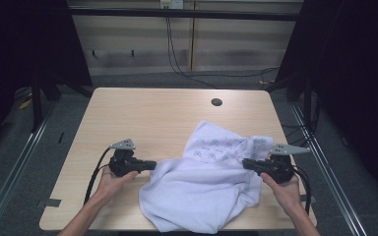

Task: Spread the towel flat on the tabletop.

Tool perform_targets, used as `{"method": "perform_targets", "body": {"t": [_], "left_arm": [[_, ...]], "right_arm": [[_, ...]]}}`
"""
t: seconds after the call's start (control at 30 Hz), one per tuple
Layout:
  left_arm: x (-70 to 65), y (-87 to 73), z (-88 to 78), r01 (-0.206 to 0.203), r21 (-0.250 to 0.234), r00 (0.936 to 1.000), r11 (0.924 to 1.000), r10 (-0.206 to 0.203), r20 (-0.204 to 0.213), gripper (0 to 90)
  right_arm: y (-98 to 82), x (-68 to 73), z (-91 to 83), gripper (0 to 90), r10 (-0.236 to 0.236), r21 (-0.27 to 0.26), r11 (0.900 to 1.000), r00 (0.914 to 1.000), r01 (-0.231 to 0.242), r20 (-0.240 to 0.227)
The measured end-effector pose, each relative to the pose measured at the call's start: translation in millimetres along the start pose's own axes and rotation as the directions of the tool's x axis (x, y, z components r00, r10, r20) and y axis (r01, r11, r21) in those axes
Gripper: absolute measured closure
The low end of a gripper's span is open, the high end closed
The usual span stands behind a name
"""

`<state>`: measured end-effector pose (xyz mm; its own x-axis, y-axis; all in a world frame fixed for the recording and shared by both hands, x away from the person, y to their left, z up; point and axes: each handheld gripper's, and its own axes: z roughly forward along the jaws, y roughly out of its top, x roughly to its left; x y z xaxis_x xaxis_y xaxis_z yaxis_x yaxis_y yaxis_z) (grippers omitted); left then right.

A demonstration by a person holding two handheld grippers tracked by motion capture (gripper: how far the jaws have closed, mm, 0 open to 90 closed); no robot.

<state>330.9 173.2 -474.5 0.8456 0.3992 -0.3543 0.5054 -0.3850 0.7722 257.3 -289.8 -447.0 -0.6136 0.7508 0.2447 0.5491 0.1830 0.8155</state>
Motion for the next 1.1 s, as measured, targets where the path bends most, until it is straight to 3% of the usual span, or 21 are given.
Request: {"method": "perform_targets", "body": {"t": [0.03, 0.07, 0.1, 0.2, 0.23, 0.3, 0.33, 0.47, 0.53, 0.6, 0.63, 0.67, 0.7, 0.73, 0.8, 0.9, 0.93, 0.97, 1.0, 1.03, 1.1], "left_arm": [[-7.4, 1.2, 5.7, -0.018, 0.013, 0.9996, 0.9998, 0.017, 0.021, 88.4], [-18.4, 0.7, 22.3, -0.043, 0.059, 0.9975, 0.9973, 0.039, 0.059, 88.4], [-18.4, 0.7, 22.3, -0.043, 0.059, 0.9975, 0.9973, 0.039, 0.059, 88.4], [-29.4, -5.2, 53.6, -0.087, 0.165, 0.9942, 0.9824, 0.076, 0.076, 88.4], [-31.6, -6.8, 61.5, -0.115, 0.194, 0.9928, 0.9742, 0.106, 0.055, 88.4], [-31.1, -5.3, 62.1, -0.112, 0.2, 0.9931, 0.9734, 0.102, 0.058, 88.4], [-30.5, -4.5, 61.9, -0.12, 0.2, 0.9927, 0.9723, 0.116, 0.032, 88.4], [-16.0, -1.9, 58.1, -0.099, 0.181, 0.9938, 0.9785, 0.107, -0.032, 88.6], [-2.6, 1.1, 54.7, -0.064, 0.168, 0.9952, 0.9836, 0.075, -0.063, 88.6], [6.9, 5.4, 52.0, -0.065, 0.168, 0.9885, 0.9837, 0.087, -0.124, 88.7], [11.4, 6.4, 51.3, -0.057, 0.161, 0.9879, 0.9853, 0.079, -0.134, 88.7], [21.9, 9.3, 48.5, -0.048, 0.152, 0.983, 0.9873, 0.073, -0.168, 88.7], [21.9, 9.3, 48.5, -0.048, 0.152, 0.983, 0.9873, 0.073, -0.168, 88.7], [25.8, 9.2, 47.4, -0.047, 0.137, 0.9769, 0.9894, 0.075, -0.2, 88.7], [34.0, 9.8, 46.3, -0.025, 0.117, 0.9802, 0.9928, 0.047, -0.192, 88.7], [43.3, 14.7, 46.0, -0.01, 0.113, 0.9732, 0.9935, 0.035, -0.227, 88.7], [50.2, 16.8, 46.0, 0.016, 0.098, 0.9723, 0.9951, 0.007, -0.234, 88.7], [52.6, 17.3, 45.6, 0.022, 0.078, 0.9671, 0.9967, -0.002, -0.255, 88.8], [53.1, 18.5, 44.5, 0.019, 0.071, 0.9666, 0.9973, 0.0, -0.256, 88.7], [53.3, 19.9, 41.6, 0.02, 0.064, 0.9701, 0.9977, -0.004, -0.242, 88.8], [50.5, 24.4, 27.7, 0.024, 0.007, 0.9716, 0.9997, -0.022, -0.236, 88.8]], "right_arm": [[-4.8, 0.2, -2.0, 86.0, -0.002, 0.016, 1.0, 1.0, 0.002, 0.003], [-17.0, 2.1, -1.3, 86.0, 0.006, 0.055, 0.998, 1.0, -0.006, -0.005], [-17.0, 2.1, -1.3, 86.0, 0.006, 0.055, 0.998, 1.0, -0.006, -0.005], [-38.8, 1.8, 12.0, 86.1, 0.014, 0.155, 0.988, 0.9999, -0.014, -0.001], [-42.7, -1.3, 18.4, 86.2, 0.028, 0.176, 0.984, 0.9996, -0.029, 0.007], [-42.3, -3.2, 20.5, 86.2, 0.034, 0.178, 0.983, 0.9994, -0.035, 0.009], [-40.9, -6.7, 24.4, 86.3, 0.03, 0.18, 0.983, 0.9993, -0.033, 0.022], [-33.2, -17.6, 41.1, 86.4, 0.039, 0.169, 0.985, 0.9988, -0.043, 0.029], [-26.5, -21.1, 50.6, 86.5, 0.027, 0.167, 0.985, 0.9989, -0.033, 0.038], [-11.2, -28.2, 72.9, 86.5, 0.022, 0.164, 0.986, 0.9982, -0.03, 0.056], [-11.2, -28.2, 72.9, 86.5, 0.022, 0.164, 0.986, 0.9982, -0.03, 0.056], [-0.5, -30.8, 87.6, 86.5, 0.011, 0.165, 0.986, 0.9972, -0.023, 0.074], [-0.5, -30.8, 87.6, 86.5, 0.011, 0.165, 0.986, 0.9972, -0.023, 0.074], [7.7, -34.0, 100.0, 86.4, 0.003, 0.162, 0.987, 0.9971, -0.016, 0.076], [15.5, -39.3, 110.5, 86.4, 0.009, 0.155, 0.988, 0.9957, -0.024, 0.092], [21.8, -44.7, 118.3, 86.4, 0.021, 0.151, 0.988, 0.9951, -0.035, 0.096], [24.7, -47.5, 121.4, 86.5, 0.024, 0.149, 0.988, 0.994, -0.04, 0.106], [28.8, -51.6, 126.2, 86.5, 0.035, 0.144, 0.988, 0.9929, -0.051, 0.114], [31.7, -53.7, 128.5, 86.5, 0.033, 0.146, 0.988, 0.9915, -0.051, 0.126], [34.2, -57.6, 129.9, 86.4, 0.035, 0.147, 0.988, 0.9916, -0.054, 0.124], [38.8, -63.3, 125.9, 86.5, 0.049, 0.126, 0.99, 0.9889, -0.067, 0.14]]}}
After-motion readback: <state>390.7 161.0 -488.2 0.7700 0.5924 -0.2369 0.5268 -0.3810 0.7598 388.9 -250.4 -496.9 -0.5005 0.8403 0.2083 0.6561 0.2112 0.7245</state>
